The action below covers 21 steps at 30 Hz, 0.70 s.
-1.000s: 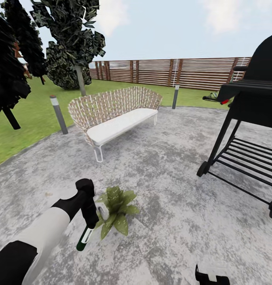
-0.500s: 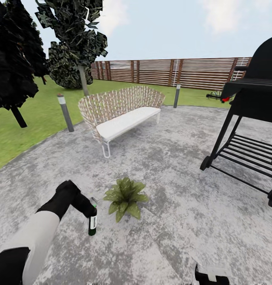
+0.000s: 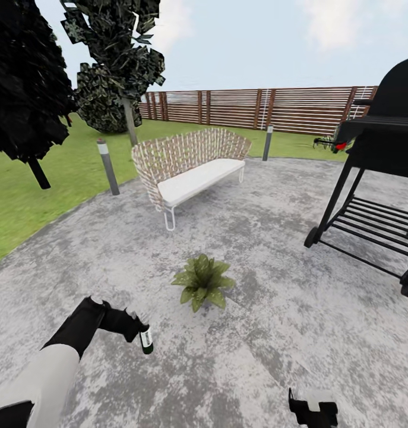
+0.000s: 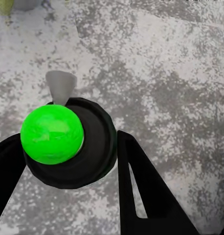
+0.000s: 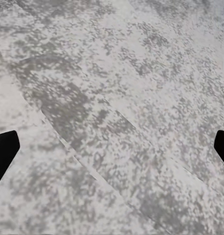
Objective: Pick up the pesticide atomizer in the garden and spray insectifuge to fully cover both potted plants in the garden.
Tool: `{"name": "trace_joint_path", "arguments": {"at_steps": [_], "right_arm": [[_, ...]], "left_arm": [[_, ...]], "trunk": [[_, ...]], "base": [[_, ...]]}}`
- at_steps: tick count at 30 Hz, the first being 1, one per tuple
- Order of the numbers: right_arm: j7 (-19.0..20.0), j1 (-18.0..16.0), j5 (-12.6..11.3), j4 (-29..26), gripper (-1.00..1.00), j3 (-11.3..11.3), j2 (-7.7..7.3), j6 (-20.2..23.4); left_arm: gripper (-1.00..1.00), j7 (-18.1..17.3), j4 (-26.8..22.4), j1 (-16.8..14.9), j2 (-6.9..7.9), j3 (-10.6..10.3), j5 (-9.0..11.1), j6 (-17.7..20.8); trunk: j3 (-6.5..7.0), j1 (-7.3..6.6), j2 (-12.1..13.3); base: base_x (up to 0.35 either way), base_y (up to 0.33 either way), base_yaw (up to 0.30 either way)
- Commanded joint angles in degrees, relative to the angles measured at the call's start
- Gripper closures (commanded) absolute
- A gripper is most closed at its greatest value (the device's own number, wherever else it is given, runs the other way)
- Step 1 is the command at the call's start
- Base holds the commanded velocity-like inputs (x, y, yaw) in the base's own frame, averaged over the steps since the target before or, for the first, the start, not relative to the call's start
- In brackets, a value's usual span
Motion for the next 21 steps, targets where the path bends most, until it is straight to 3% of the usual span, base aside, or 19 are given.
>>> {"name": "trace_joint_path", "arguments": {"at_steps": [1, 4, 5, 6, 7, 8, 10, 12, 17, 21], "right_arm": [[2.00, -0.04, 2.64, -1.48, -1.00, -0.12, 0.01, -0.12], [10.37, -0.04, 6.21, -4.13, -1.00, 0.15, 0.00, -0.07], [16.23, -0.04, 7.46, -6.66, -1.00, 0.21, 0.00, -0.01], [19.41, -0.04, 8.29, -7.99, -1.00, 0.22, -0.03, 0.04], [24.58, -0.04, 10.49, -9.92, -1.00, 0.23, -0.07, 0.19], [31.84, -0.03, 17.08, -11.65, -1.00, 0.17, -0.09, 0.97], [34.09, -0.07, 19.73, -11.80, -1.00, 0.19, -0.02, 3.39], [35.38, -0.11, 20.63, -11.84, -1.00, 0.22, 0.08, 4.73], [43.39, -0.25, 21.06, -12.30, -1.00, 0.23, 0.25, 5.36], [45.64, -0.46, 21.03, -12.69, -1.00, 0.23, 0.56, 5.40]], "left_arm": [[1.00, 0.52, 0.19, 0.58, -0.03, 1.93, -0.14, -1.05], [1.00, 1.53, 0.41, 2.94, 0.05, 5.21, -0.11, -4.55], [1.00, 1.81, 0.51, 4.90, 0.21, 5.84, -0.10, -9.90], [1.00, 1.89, 0.54, 5.81, 0.27, 5.97, -0.10, -11.81], [1.00, 1.94, 0.57, 7.10, 0.32, 6.58, -0.09, -13.40], [1.00, 1.96, 0.67, 8.90, 0.34, 8.19, -0.09, -16.48], [1.00, 2.00, 0.74, 9.63, 0.34, 8.38, -0.10, -18.04], [1.00, 2.62, 0.75, 10.07, 0.30, 8.43, -0.04, -18.48], [1.00, 5.13, 0.81, 10.95, 0.26, 8.45, 0.06, -19.06], [1.00, 5.36, 1.38, 11.08, 0.26, 8.45, -0.28, -19.13]], "trunk": [[-0.05, -0.04, -0.02], [-0.05, -0.04, -0.02], [-0.05, -0.04, -0.02], [-0.05, -0.04, -0.02], [-0.05, -0.04, -0.02], [-0.05, -0.04, -0.02], [-0.05, -0.04, -0.02], [-0.05, -0.04, -0.02], [-0.05, -0.04, -0.02], [-0.05, -0.04, -0.02]], "base": [[-0.269, 0.226, 0.000], [-0.242, 0.219, 0.000], [-0.226, 0.202, 0.000], [-0.225, 0.200, 0.000], [-0.201, 0.183, 0.000], [-0.100, 0.091, 0.000], [-0.039, 0.035, 0.000], [-0.013, 0.011, 0.000], [-0.002, 0.002, 0.000], [0.000, 0.000, 0.000]]}}
